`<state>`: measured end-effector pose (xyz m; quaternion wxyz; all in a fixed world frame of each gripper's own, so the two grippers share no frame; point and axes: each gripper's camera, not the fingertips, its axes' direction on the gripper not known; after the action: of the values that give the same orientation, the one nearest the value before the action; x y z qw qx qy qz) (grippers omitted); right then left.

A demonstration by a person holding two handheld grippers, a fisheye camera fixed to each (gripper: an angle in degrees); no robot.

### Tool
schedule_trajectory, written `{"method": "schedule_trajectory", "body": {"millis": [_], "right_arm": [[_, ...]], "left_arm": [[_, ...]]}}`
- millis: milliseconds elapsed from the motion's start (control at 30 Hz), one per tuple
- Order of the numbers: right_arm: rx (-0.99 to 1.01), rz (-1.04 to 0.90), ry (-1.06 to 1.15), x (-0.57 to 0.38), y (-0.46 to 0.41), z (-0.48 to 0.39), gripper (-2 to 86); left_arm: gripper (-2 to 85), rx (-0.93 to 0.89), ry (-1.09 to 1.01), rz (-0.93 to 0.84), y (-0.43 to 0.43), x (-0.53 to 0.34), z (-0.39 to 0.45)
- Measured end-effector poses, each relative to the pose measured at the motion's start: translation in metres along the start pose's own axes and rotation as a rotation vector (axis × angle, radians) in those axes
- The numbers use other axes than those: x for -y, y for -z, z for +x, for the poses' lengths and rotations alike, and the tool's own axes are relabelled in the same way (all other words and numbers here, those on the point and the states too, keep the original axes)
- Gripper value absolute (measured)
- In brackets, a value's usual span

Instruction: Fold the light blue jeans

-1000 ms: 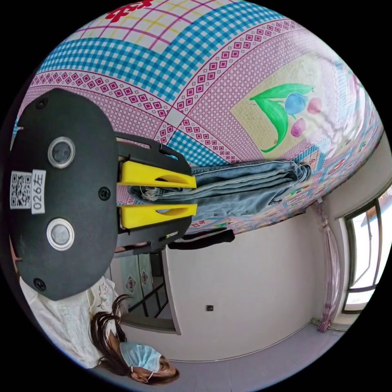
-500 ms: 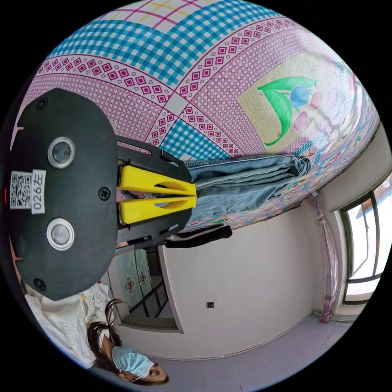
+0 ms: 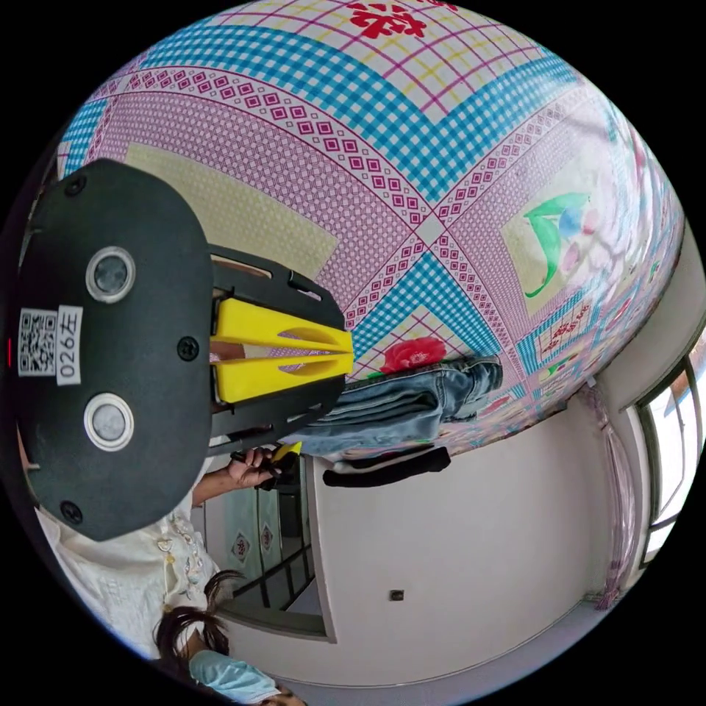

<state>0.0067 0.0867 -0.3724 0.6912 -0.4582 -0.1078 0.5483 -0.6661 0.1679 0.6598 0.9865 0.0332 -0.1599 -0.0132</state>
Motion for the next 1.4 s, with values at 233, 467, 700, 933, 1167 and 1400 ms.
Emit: {"method": "schedule_trajectory", "body": {"millis": [233, 467, 700, 933, 1167, 1400], "right_arm": [[0.078, 0.006, -0.098, -0.022, 0.016, 0.014, 5.1], [0.227, 0.026, -0.140, -0.034, -0.021, 0.010, 7.0], [0.228, 0.008, -0.128, -0.015, -0.017, -0.001, 10.3], [0.262, 0.036, -0.136, -0.001, -0.025, -0.008, 10.8], [0.318, 0.012, -0.178, 0.031, -0.034, -0.002, 1.2], [0.455, 0.046, -0.287, 0.039, -0.022, -0.012, -0.6]], "left_arm": [[1.4, -0.034, -0.019, -0.116, -0.069, 0.056, 0.031], [10.3, -0.153, -0.010, -0.102, -0.066, 0.080, 0.029], [13.9, -0.252, -0.024, -0.097, -0.071, 0.087, 0.036], [13.9, -0.315, -0.006, -0.106, -0.074, 0.097, 0.042], [16.5, -0.336, 0.002, -0.106, -0.065, 0.112, 0.059], [22.5, -0.447, 0.051, -0.083, -0.052, 0.121, 0.081]]}}
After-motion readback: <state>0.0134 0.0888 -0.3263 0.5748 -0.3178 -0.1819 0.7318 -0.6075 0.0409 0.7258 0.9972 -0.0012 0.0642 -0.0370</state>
